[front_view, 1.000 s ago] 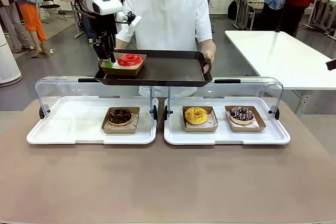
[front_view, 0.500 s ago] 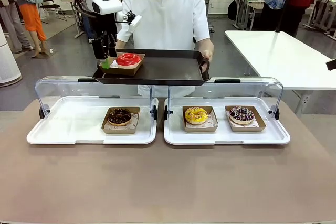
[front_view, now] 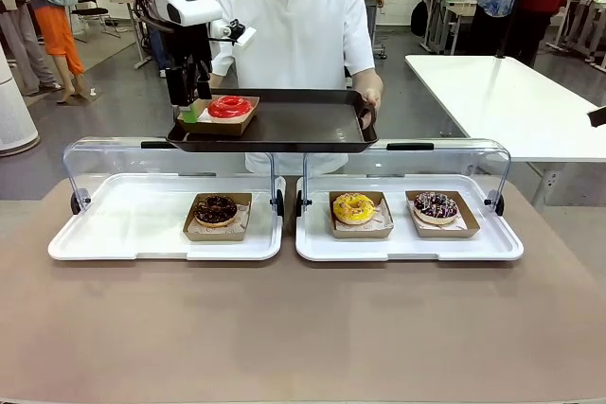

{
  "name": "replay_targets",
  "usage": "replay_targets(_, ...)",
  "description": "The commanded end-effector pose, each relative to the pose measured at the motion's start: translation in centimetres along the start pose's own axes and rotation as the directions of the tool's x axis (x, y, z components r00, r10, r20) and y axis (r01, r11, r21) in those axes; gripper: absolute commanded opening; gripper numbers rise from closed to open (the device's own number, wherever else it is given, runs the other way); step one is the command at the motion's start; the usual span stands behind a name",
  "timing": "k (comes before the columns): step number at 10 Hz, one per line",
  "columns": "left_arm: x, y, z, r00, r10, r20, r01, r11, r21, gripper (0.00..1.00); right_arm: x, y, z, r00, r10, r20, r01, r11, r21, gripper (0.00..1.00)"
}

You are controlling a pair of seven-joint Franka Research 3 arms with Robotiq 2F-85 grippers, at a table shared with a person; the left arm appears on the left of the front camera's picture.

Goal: Provide the desired donut to the person.
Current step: Place the picked Paper togo box onto the Handle tray extended by the person.

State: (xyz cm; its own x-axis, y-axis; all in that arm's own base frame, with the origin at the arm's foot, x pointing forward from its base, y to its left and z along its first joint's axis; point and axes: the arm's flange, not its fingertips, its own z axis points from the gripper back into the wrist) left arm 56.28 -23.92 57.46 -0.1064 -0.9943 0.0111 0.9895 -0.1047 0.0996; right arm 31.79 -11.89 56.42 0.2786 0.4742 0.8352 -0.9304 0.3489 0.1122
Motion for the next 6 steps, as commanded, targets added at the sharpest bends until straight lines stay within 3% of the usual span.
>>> replay_targets(1, -0.4, -0.5, 0.8, 1.0, -0.012, 0.001, 0.012, 1.0, 0.019, 1.0, 0.0, 0.0, -0.1, 1.0, -0.006, 0.003, 0.006, 1.0, 0.004, 1.0)
replay_targets(6, -4.8, -7.0, 2.5, 0.995, -0.087, 0.04, 0.086, 0.996, 0.028, 1.0, 0.0, 0.0, -0.1, 1.0, -0.006, 0.003, 0.006, 1.0, 0.004, 1.0)
